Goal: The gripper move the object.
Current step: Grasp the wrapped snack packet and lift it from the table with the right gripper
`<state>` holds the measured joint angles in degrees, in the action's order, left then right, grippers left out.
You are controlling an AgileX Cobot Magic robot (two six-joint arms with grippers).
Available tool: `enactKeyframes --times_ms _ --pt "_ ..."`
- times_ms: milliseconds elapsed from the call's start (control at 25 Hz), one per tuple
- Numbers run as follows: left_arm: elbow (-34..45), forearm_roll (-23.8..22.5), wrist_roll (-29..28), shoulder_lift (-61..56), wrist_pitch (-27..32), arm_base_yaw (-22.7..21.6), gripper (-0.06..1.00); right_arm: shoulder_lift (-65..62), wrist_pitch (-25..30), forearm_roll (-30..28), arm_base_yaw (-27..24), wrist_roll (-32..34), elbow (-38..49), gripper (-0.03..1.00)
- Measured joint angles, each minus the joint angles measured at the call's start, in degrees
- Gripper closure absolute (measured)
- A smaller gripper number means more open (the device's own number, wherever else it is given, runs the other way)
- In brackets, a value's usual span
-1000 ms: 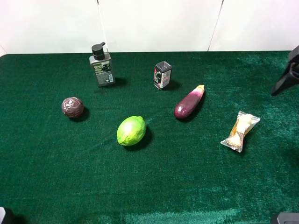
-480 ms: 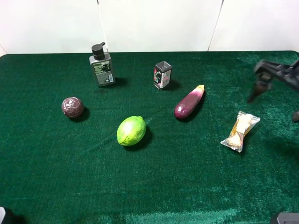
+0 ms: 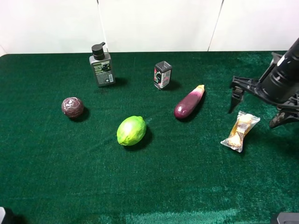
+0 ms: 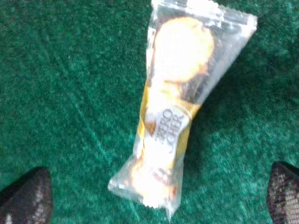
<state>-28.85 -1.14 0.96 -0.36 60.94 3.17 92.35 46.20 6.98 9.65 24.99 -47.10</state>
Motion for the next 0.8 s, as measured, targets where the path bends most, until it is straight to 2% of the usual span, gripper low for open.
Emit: enactKeyframes --times_ms 800 --pt "0.0 0.0 0.0 0.0 0.0 0.0 0.03 14.2 -8.5 2.9 0.0 -0.2 -0.1 0.27"
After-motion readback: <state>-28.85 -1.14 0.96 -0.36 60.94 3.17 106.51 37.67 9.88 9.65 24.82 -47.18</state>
